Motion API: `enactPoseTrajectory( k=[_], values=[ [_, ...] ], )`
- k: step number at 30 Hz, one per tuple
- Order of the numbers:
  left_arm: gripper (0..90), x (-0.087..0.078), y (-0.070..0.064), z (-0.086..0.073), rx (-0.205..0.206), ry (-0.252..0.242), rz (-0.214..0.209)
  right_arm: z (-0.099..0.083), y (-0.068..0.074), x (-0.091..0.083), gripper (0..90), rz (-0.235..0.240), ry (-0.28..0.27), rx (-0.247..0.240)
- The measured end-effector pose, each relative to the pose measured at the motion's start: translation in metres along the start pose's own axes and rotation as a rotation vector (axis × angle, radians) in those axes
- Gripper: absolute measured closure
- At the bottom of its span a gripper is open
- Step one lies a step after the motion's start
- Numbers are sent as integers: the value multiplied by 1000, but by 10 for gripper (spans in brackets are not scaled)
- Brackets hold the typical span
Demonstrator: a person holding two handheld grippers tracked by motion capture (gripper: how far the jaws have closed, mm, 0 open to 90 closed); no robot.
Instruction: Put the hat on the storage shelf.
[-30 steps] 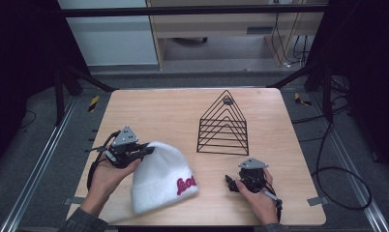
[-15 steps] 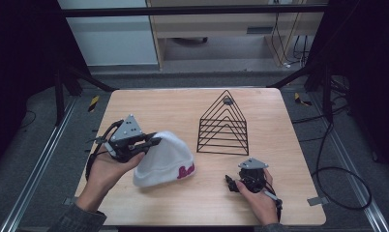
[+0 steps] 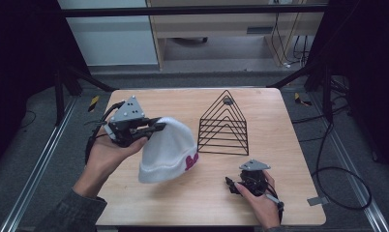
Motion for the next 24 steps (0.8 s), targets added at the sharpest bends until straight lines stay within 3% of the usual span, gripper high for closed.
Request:
enactPoseTrajectory(
  k=[4,5,12,15,17,21,24],
  values=[
    [820,3,-1,6,11,-1,-19,4,2,-13,213,11,-61,0],
    [820,5,-1,8,11,2,-39,12,6,-24,227,8,-102,-33],
    [819,12,3,11,5,10,-50,50,16,-54,344,53,-224,-109],
    [820,13,2,12,3,2,-61,59,18,-57,401,81,-222,-134],
    [819,13,0,13,20,8,-67,71,22,-59,491,122,-237,-167],
    [819,12,-2,15,32,8,-83,85,28,-58,521,142,-252,-210],
    [819,9,-7,19,68,18,-90,91,29,-54,498,147,-244,-230]
  ],
)
Point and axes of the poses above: each handheld gripper's, and its own axes: x roughly forward along the jaws, z roughly out of its top, y roughly to its left, the point moved 1 cm from there along x, roughly forward along the jaws, and after that the axes turned 8 degrees about -x, right-handed, at the moved point
